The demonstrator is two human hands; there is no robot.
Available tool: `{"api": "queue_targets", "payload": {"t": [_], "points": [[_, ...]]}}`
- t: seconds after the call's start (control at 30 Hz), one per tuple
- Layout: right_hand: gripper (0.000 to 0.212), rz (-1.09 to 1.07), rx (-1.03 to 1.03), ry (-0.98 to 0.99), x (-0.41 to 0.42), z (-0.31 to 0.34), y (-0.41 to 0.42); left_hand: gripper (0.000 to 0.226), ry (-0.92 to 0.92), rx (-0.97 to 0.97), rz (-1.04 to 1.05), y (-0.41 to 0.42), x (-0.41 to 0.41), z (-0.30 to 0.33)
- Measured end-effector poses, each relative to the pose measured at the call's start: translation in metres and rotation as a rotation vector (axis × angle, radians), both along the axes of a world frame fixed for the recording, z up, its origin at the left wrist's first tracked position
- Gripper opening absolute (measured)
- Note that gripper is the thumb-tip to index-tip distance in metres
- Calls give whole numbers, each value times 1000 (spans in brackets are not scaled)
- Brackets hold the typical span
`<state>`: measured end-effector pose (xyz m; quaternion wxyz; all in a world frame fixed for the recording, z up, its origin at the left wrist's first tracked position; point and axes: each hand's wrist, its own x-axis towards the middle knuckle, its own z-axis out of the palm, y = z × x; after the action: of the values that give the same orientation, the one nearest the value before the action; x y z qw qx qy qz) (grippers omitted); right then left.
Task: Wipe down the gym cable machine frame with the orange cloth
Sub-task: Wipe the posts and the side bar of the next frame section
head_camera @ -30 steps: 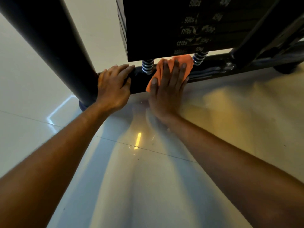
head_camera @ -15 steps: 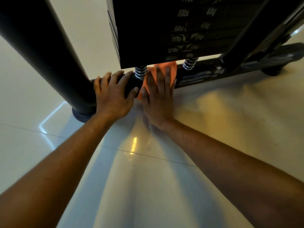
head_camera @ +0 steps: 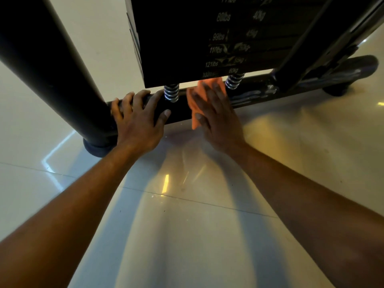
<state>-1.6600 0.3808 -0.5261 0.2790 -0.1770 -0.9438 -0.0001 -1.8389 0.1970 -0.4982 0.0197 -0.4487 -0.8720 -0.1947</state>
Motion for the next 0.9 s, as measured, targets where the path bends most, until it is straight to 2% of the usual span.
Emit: {"api": "queue_targets", "payload": {"t": [0.07, 0.13, 0.23, 0.37, 0.53, 0.73, 0.8, 0.9], "points": [[53, -190, -144, 103, -9, 0, -8, 62, -4, -5, -5, 0, 0, 0], [53, -290, -236, 152, -36, 4, -40, 62, 3, -1, -1, 0, 1, 0], [57, -190, -232, 46, -49, 8, -66, 61, 4, -12, -16, -1, 1, 2], [65, -39, -57, -72, -9, 8, -22, 61, 3, -58, -56, -7, -4, 5], [60, -117, -303, -51, -1, 21, -23, 65, 18, -121, -104, -17, -5, 10], [47, -64, -354, -176, 39, 57, -16, 78, -6, -164, -47, -24, 44, 24], [45, -78, -404, -115, 60, 59, -18, 74, -35, -133, -51, -15, 71, 31], [37, -126, -483, -45, 88, 64, -20, 67, -108, -101, -185, 8, 103, 43]]}}
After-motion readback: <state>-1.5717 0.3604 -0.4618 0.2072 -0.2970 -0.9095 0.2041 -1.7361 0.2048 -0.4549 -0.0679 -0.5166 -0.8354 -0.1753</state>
